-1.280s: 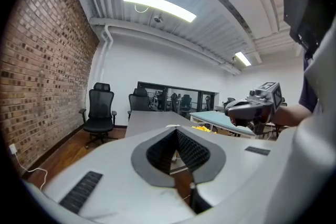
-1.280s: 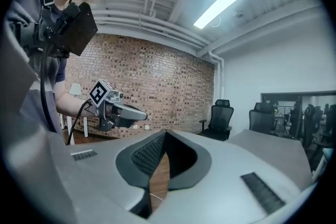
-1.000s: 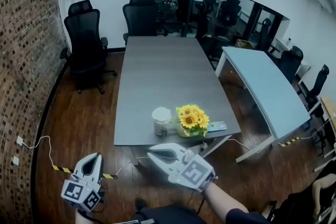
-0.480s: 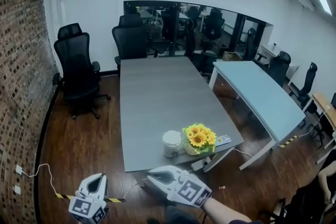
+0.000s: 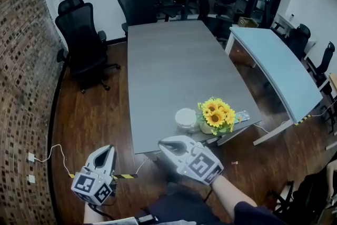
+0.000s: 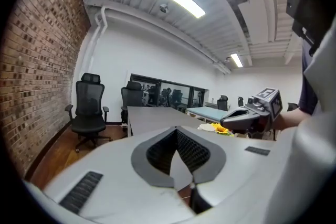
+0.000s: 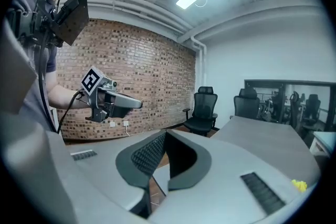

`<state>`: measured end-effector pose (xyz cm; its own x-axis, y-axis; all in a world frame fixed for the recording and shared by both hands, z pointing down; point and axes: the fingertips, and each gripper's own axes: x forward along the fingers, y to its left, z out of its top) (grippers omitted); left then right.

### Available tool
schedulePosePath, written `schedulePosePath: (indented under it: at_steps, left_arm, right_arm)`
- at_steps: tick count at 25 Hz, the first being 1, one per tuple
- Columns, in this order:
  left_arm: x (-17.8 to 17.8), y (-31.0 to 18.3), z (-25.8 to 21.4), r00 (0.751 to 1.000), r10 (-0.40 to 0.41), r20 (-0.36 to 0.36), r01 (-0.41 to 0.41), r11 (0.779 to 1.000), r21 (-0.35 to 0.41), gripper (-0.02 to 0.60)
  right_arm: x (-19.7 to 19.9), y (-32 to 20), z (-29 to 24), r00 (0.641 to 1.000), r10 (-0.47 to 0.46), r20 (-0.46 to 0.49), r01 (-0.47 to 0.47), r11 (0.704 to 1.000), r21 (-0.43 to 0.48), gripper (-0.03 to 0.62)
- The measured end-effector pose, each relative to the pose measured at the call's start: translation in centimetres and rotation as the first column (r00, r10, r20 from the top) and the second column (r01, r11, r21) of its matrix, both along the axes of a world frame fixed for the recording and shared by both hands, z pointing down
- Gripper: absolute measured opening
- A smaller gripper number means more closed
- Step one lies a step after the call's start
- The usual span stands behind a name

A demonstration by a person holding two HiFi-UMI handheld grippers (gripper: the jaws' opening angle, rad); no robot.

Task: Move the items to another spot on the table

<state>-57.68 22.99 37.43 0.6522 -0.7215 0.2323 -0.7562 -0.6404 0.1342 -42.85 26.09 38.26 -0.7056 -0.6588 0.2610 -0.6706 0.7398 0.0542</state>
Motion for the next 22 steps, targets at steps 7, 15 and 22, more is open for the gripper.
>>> schedulePosePath:
  at_steps: [7,15,22]
  left_arm:
    - [4.6,-4.2,2.2,0.995,0.074,0.063,-0.069,0.995,-0.078,0.006]
    - [10.2,-8.3,3.8,0.966,0.235,0.106,-0.225,0.970,-0.094,0.006]
    - [14.2,-11.4,5.8,0.854,0.497,0.156,-0.490,0.868,-0.085,0.006]
  right_arm:
    - [3.2,-3.4,1.4,0.994,0.052,0.099,-0.048,0.998,-0.048,0.008]
    - [5.2,-5.7,0.4,0.979,0.124,0.164,-0.113,0.991,-0.074,0.055]
    - [4.9,-6.6,-0.5,0.950,0.275,0.147,-0.268,0.961,-0.064,0.055]
